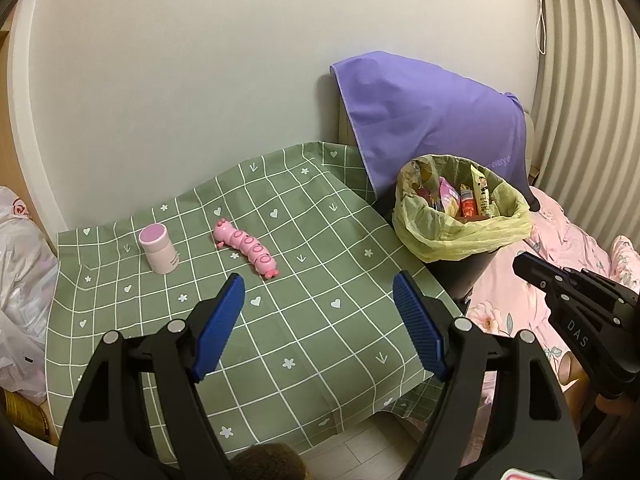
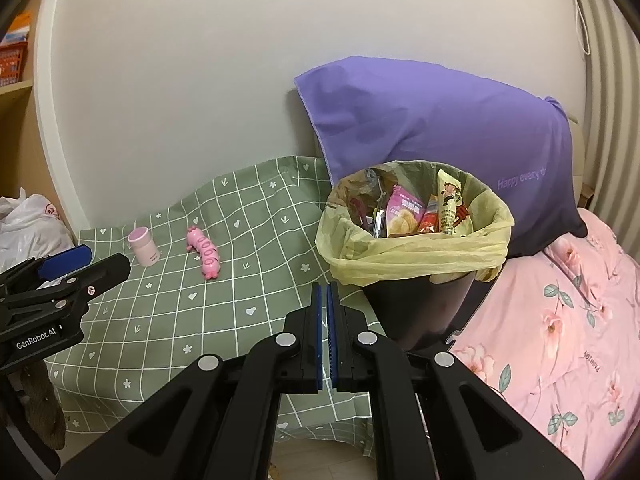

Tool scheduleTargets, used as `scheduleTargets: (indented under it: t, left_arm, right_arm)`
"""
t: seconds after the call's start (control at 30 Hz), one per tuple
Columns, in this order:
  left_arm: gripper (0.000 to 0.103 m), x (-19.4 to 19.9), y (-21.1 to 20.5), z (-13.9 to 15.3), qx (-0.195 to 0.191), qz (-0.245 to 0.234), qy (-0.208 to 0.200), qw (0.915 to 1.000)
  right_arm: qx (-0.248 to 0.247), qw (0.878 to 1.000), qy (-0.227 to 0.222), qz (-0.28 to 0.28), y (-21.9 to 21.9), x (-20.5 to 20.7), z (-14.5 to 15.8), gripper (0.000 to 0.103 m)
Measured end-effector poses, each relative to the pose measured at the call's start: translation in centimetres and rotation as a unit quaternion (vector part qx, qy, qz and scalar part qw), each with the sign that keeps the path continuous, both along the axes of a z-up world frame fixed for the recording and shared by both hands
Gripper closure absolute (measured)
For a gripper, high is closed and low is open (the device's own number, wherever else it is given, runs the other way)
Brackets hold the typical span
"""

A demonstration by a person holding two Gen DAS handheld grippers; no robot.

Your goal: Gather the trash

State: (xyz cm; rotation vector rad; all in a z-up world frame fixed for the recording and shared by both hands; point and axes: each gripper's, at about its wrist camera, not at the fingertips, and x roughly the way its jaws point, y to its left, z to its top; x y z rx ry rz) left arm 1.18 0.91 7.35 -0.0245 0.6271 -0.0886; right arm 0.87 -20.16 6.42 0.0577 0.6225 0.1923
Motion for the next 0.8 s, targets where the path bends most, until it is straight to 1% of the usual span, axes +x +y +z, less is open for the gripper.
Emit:
scheduleTargets:
  t: [0.8]
  left_arm:
    - [0.03, -0.27, -0.21, 0.34, -0.001, -0.003, -0.004, 1.0]
  right_arm:
    - [-0.001, 1.0, -0.007, -0.012, -0.68, -0.22, 0.43, 0.097]
